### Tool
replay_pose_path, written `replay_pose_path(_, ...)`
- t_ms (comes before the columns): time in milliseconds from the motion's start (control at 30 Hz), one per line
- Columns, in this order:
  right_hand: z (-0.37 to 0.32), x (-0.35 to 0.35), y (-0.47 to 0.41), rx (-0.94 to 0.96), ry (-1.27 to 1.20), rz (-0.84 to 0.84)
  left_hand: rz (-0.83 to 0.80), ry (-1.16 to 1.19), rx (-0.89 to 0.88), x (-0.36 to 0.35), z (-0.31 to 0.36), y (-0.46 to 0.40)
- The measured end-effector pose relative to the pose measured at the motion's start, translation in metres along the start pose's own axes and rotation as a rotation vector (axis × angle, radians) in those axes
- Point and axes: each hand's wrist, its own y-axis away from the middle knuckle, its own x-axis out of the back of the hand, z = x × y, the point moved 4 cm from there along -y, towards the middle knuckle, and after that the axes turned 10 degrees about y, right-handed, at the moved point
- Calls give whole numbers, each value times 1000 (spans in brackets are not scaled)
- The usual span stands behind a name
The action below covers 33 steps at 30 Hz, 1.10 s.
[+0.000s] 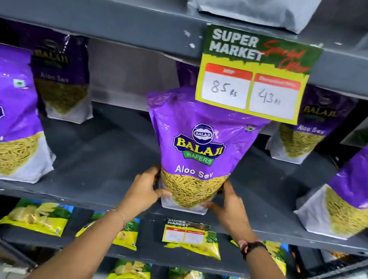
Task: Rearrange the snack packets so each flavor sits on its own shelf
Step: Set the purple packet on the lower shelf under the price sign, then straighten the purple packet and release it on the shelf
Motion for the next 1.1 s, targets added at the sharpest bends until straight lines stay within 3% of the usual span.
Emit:
replay_pose_path(567, 7, 10, 9, 92, -92, -35, -48, -95, -58, -9, 11, 15)
replay_pose_path(633, 2, 26, 16, 136, -153, 87, -27, -126, -117, -2, 19, 20)
replay_pose_path(733, -9, 61, 35, 178, -281, 397, 129, -154, -275, 18, 45, 32)
replay_pose_path(933, -81, 153, 85, 485, -330, 871, 597, -109, -926, 71, 147, 72)
replay_pose_path(1033, -127, 203, 94, 652, -334, 971, 726, -81, -1122, 92, 213, 85)
replay_pose_path(1100, -156, 233, 86, 699, -279, 949, 684, -74, -1091, 101, 257, 83)
